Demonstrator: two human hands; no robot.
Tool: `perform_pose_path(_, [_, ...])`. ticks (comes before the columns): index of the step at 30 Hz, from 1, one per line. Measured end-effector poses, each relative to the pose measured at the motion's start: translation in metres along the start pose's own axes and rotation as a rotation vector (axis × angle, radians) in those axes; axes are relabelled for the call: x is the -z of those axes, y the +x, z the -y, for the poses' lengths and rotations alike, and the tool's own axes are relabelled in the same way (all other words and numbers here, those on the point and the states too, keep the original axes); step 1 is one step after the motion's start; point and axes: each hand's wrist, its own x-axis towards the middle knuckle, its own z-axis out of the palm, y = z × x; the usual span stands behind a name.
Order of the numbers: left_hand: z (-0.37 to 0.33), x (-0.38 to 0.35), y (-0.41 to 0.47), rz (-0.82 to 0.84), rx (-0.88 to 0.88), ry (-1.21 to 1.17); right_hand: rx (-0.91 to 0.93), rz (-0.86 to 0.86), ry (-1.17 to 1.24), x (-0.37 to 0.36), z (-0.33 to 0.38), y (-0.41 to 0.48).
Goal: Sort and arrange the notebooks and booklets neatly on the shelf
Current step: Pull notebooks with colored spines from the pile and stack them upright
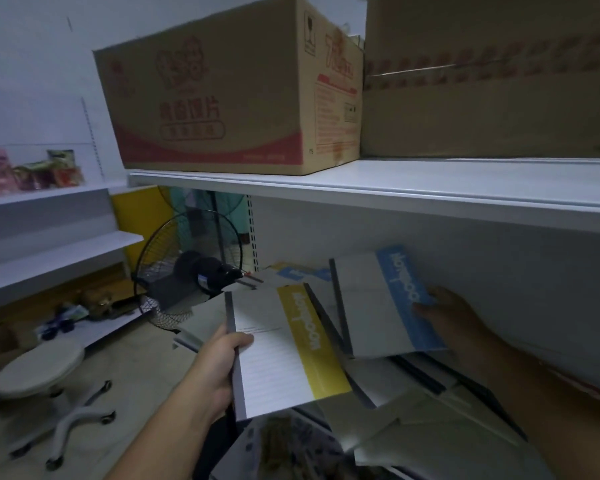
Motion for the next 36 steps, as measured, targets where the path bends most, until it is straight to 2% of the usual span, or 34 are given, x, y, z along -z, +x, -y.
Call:
perform_pose_path(2, [0.000, -0.002, -0.001, 0.018, -0.008, -0.013, -0.022, 0.034, 0.166, -0.014, 0.009, -0.011])
perform_pose_path(4, [-0.002, -0.007, -0.002, 0.047, -0.013, -0.026, 0.009, 0.120, 0.165, -0.036, 0.015, -0.021])
perform_pose_path(8, [-0.006, -0.016, 0.004, 0.085, -0.067, 0.028, 0.122, 0.219, -0.237, -0.080, 0.024, -0.038])
perform_pose_path(11, [-0.009, -0.014, 0.011, 0.082, -0.095, 0.048, 0.130, 0.239, -0.355, -0.086, 0.028, -0.042])
perform_pose_path(15, [-0.011, -0.002, 0.022, 0.096, -0.091, -0.024, 0.262, 0.044, -0.596, -0.063, 0.023, -0.029])
perform_pose_path(16, [-0.011, 0.001, 0.024, 0.091, -0.088, -0.036, 0.249, 0.040, -0.698, -0.055, 0.018, -0.023])
perform_pose_path(18, [-0.009, 0.005, 0.028, 0.088, -0.079, -0.052, 0.103, 0.141, -0.852, -0.041, 0.008, -0.015])
perform_pose_path(20, [-0.008, 0.006, 0.030, 0.090, -0.072, -0.053, -0.006, 0.225, -0.886, -0.036, -0.002, -0.012])
perform_pose_path(23, [-0.010, 0.005, 0.032, 0.083, -0.073, -0.034, 0.137, 0.099, -0.975, -0.035, -0.014, -0.010])
perform_pose_path(26, [-0.015, 0.005, 0.031, 0.083, -0.099, -0.040, 0.292, -0.018, -1.202, -0.034, -0.016, -0.013])
perform_pose_path(28, [-0.017, 0.005, 0.030, 0.087, -0.120, -0.050, 0.333, -0.132, -1.334, -0.038, -0.001, -0.019])
perform_pose_path(32, [-0.015, -0.001, 0.030, 0.071, -0.155, -0.075, 0.343, -0.282, -1.256, -0.065, 0.071, -0.035])
perform_pose_path(36, [-0.015, -0.015, 0.025, 0.089, -0.170, -0.153, 0.474, -0.139, -1.143, -0.123, 0.117, -0.054])
